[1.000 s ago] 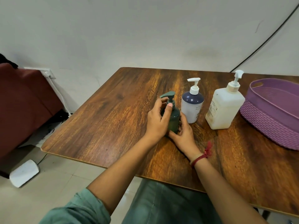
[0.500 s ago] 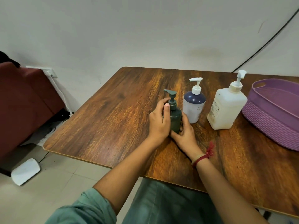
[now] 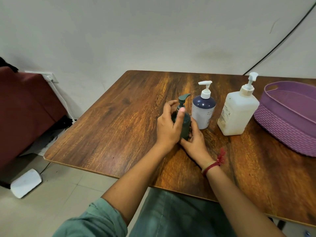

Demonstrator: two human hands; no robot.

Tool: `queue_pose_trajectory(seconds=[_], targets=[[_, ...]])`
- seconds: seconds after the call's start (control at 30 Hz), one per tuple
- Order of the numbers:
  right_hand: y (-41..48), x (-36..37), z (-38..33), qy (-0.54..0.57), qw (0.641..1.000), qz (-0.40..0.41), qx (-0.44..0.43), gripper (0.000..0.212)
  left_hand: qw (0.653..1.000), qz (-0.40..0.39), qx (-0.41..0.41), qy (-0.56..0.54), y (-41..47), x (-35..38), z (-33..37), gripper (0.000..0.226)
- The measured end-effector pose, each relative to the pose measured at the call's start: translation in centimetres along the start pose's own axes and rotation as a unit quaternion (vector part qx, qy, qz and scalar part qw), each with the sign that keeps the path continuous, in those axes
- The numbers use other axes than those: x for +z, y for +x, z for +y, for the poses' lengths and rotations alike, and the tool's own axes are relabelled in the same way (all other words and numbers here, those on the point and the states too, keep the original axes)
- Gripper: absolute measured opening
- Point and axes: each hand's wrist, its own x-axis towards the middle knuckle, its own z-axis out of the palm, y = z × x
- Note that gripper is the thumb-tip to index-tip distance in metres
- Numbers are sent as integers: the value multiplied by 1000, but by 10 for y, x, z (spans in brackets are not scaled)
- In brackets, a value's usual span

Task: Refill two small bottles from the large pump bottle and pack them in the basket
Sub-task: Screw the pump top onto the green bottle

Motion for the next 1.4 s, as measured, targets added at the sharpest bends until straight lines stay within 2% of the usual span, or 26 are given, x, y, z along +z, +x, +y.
queue_pose_trajectory(seconds=[0.1,0.3,0.53,0.63,0.77,0.87,1.1,1.23,1.4], targets=[[0,0,2,-11,1000,-2,11,83,1000,-4,-13,17,2,2,3,52],[-1,0,-4,4,1000,5,5,73,999,-2,25,25,-4,7,-3,31],[-1,0,-5,-6,1000,2,-1,74,1000,12,-7,6,0,5,5,52],[-1,0,-6,-2,1000,2,-7,75,999,34,-27,5,-1,10,5,44],[0,0,-7,0,1000,5,-9,71,999,20,16,31,-5,11,-1,33],[0,0,-8,2,1000,12,-16,68,999,17,33,40,-6,9,-5,41],[-1,0,-7,-6,1000,5,-11,74,999,32,-38,14,-1,12,6,45],[-1,1,-6,-5,1000,7,-10,73,999,37,-1,26,-3,14,0,37],[-1,1,-9,-3,1000,17,-24,68,999,25,10,40,-7,12,-1,48]])
